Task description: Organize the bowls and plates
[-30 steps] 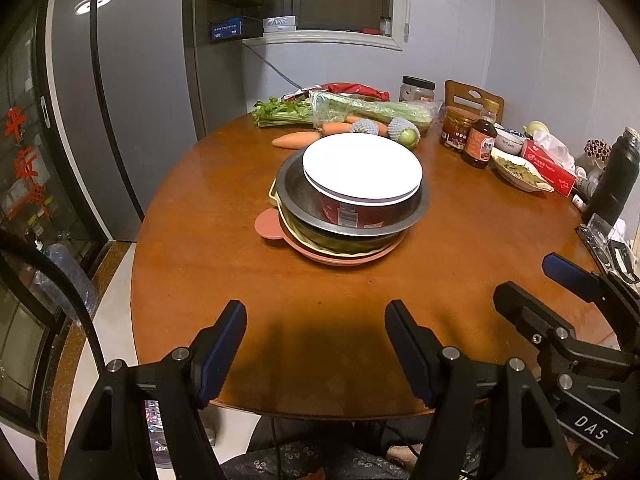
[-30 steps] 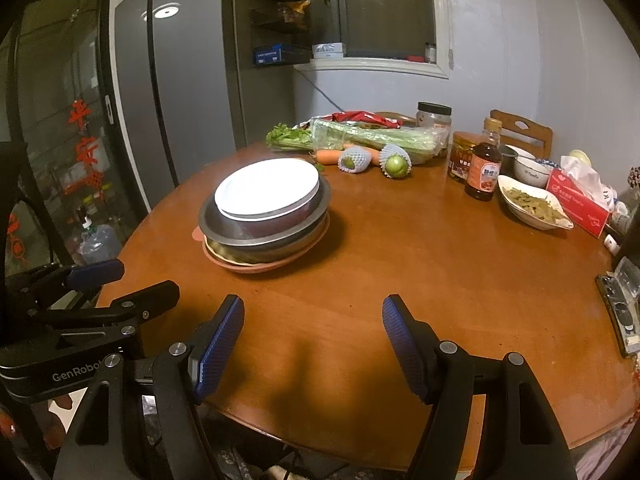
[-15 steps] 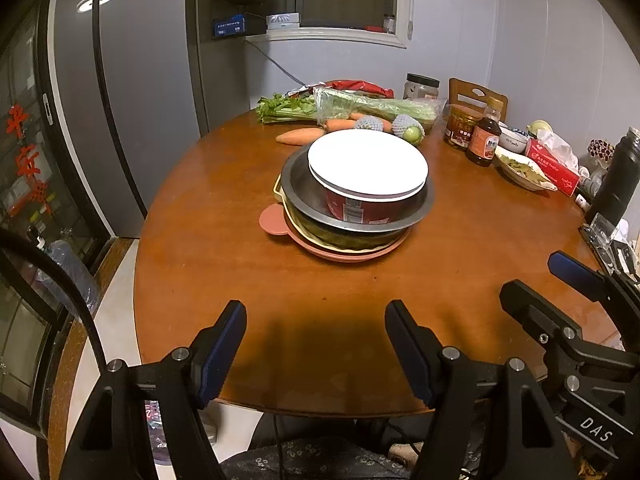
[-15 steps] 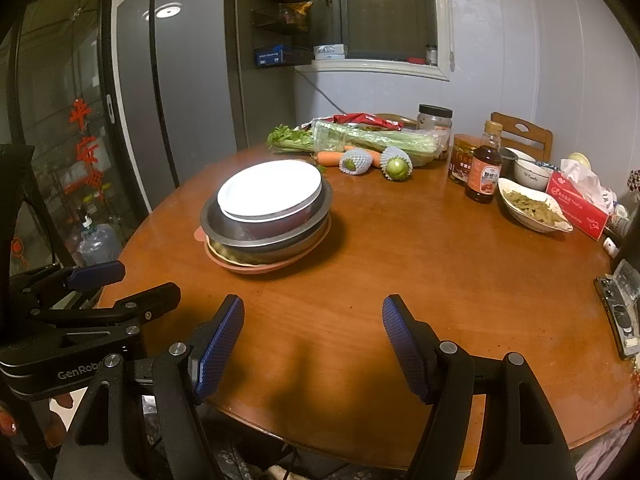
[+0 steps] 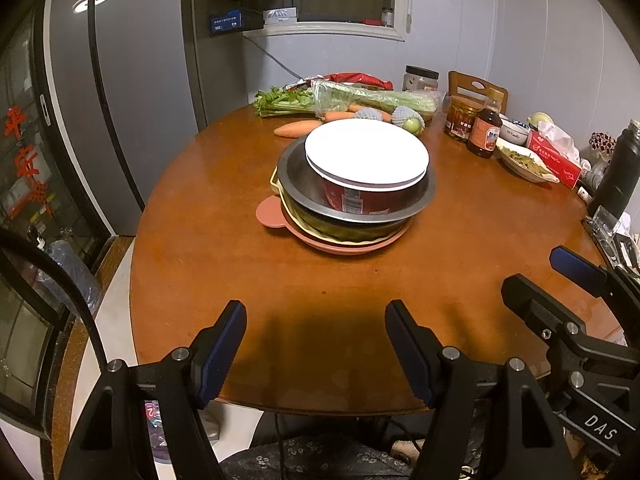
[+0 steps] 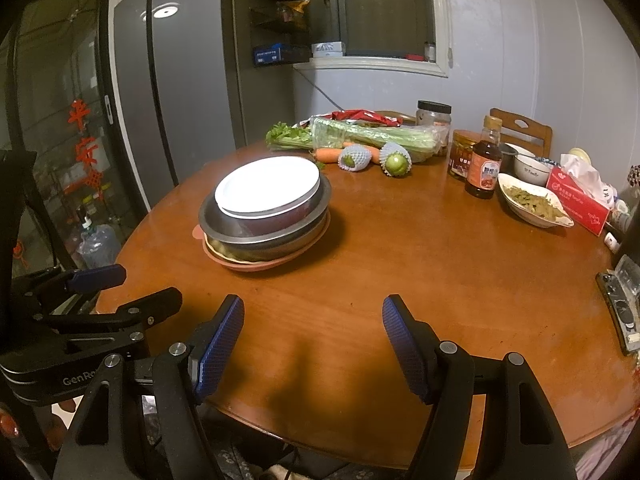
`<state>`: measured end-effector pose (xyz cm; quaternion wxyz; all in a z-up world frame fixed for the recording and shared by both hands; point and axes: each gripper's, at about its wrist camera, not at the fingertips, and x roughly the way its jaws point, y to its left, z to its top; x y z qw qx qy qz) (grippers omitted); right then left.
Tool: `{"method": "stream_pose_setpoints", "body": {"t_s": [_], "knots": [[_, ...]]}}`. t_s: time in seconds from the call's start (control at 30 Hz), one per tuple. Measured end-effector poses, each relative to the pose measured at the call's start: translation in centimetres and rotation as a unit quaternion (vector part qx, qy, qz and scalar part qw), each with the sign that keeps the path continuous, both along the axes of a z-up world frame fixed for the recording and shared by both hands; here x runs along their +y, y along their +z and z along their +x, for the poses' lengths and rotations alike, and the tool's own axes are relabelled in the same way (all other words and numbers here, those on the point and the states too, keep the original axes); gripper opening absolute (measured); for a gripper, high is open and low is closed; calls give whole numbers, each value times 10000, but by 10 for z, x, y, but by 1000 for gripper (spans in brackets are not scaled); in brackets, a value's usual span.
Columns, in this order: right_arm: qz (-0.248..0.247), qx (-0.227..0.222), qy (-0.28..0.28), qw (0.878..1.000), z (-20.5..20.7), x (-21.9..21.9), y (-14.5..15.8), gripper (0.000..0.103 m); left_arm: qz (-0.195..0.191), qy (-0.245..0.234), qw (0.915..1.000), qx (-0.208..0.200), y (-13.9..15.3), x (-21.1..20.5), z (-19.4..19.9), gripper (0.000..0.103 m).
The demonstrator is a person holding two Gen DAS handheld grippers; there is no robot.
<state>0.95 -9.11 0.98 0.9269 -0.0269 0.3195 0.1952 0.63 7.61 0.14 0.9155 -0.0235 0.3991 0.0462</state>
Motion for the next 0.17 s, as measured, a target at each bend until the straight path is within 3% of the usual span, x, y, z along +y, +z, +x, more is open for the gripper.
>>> {"method": "stream_pose_setpoints", "body": {"t_s": [0.17], "knots": [[-16,93,0,10000,7,-1,-8,74,-19,-12,10000,42,-6,4,6,71]]}}
